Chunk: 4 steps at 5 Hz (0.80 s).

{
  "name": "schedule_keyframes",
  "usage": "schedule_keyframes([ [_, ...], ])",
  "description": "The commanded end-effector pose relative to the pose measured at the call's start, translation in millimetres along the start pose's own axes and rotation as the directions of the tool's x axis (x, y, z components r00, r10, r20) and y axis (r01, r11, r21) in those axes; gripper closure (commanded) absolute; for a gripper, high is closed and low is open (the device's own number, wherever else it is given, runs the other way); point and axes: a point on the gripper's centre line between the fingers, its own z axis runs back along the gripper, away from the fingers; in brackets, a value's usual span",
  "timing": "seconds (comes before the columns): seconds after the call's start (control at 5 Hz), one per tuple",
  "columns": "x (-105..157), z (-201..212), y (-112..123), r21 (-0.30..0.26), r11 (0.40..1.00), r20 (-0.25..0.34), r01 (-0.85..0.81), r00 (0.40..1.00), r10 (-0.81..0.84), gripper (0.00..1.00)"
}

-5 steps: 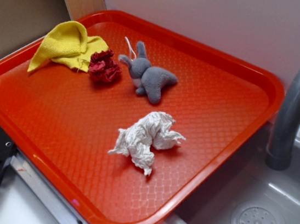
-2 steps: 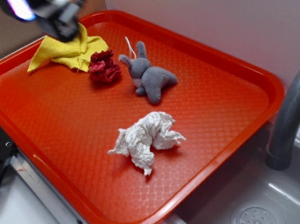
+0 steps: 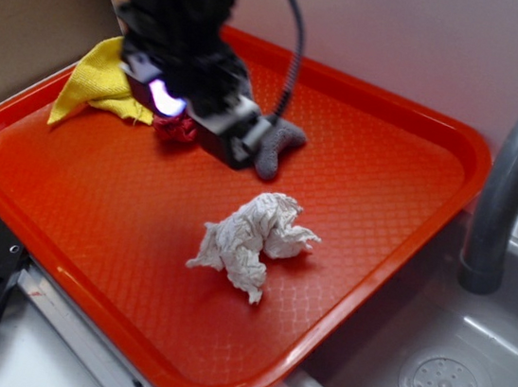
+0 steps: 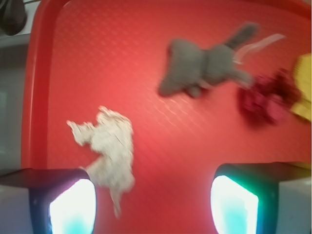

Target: Grab the white paper.

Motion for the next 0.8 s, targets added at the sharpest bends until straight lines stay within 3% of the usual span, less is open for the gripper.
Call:
schedule_keyframes([
  [0.0, -3.2, -40.0, -26.8, 0.007, 0.993, -0.028, 0.119, 0.993, -0.119, 0.00],
  [0.6, 0.5, -78.8, -27.2, 0.030, 0.984, -0.097, 0.175, 0.980, -0.171, 0.00],
])
